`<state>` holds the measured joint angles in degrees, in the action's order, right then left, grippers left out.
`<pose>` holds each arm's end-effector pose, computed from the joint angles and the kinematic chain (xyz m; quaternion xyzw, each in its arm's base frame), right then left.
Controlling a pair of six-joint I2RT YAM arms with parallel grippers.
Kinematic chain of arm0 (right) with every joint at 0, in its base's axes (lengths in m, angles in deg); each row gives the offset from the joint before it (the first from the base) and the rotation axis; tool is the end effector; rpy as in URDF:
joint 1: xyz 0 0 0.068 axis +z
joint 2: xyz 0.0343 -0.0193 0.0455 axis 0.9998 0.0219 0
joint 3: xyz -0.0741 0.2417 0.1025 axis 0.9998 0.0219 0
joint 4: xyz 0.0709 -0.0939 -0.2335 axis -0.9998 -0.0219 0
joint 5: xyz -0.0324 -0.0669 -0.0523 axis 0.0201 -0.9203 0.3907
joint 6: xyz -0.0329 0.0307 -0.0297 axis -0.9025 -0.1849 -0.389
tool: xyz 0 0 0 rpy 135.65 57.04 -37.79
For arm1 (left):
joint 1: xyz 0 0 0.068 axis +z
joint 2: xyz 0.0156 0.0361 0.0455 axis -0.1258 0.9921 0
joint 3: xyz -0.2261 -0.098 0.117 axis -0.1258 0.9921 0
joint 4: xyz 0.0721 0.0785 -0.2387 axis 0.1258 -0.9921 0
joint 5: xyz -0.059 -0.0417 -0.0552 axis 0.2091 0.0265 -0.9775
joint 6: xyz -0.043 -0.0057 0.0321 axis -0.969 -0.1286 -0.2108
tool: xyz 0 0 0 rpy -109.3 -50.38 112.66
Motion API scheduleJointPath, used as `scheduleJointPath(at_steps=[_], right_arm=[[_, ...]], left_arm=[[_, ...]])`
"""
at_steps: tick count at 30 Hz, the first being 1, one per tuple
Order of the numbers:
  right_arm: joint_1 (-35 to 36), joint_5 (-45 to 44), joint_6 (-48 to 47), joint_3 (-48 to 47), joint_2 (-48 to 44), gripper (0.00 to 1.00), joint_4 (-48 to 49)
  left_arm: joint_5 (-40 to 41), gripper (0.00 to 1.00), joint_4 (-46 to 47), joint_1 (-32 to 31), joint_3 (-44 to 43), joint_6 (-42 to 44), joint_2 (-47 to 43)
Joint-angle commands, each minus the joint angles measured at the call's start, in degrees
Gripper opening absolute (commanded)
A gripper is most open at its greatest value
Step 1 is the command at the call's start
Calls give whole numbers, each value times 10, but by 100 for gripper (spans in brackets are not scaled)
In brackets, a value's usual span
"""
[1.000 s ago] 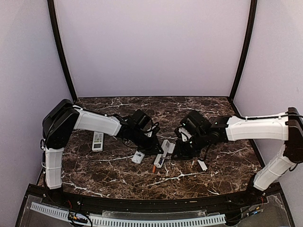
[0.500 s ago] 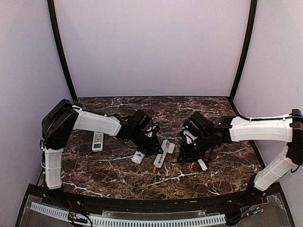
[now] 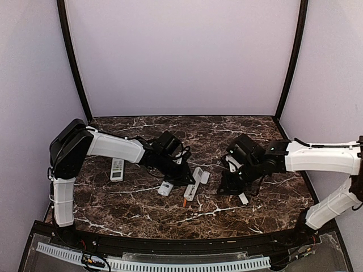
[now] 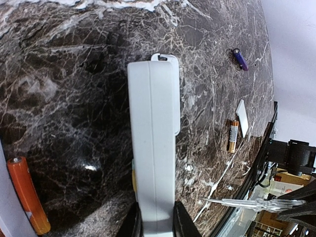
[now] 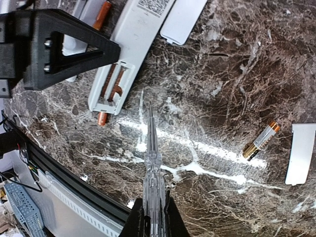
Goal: Unload the batteries from the remote control
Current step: Remove the battery from the remote control.
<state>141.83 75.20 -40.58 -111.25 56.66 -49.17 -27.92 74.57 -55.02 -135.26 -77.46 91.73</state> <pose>0.1567 0.2192 0.2197 -0.0586 0.9640 0.2440 0.0874 0.2801 -0.3341 0.1491 0.1494 0.9021 -0.3962 0.0833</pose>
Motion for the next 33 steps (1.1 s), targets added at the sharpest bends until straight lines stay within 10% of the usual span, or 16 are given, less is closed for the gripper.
scheduleJointPath(at_steps=[1,12,33], right_arm=[[-1,-28,-5,2,-40,0,4],[-43,-49,-16,15,-71,0,26],[-125,-26,-37,118,-144,0,176]], left_arm=[[2,12,-7,2,23,-4,-23],[41,53,-31,2,32,23,-54],[217,68,-112,13,49,107,-179]])
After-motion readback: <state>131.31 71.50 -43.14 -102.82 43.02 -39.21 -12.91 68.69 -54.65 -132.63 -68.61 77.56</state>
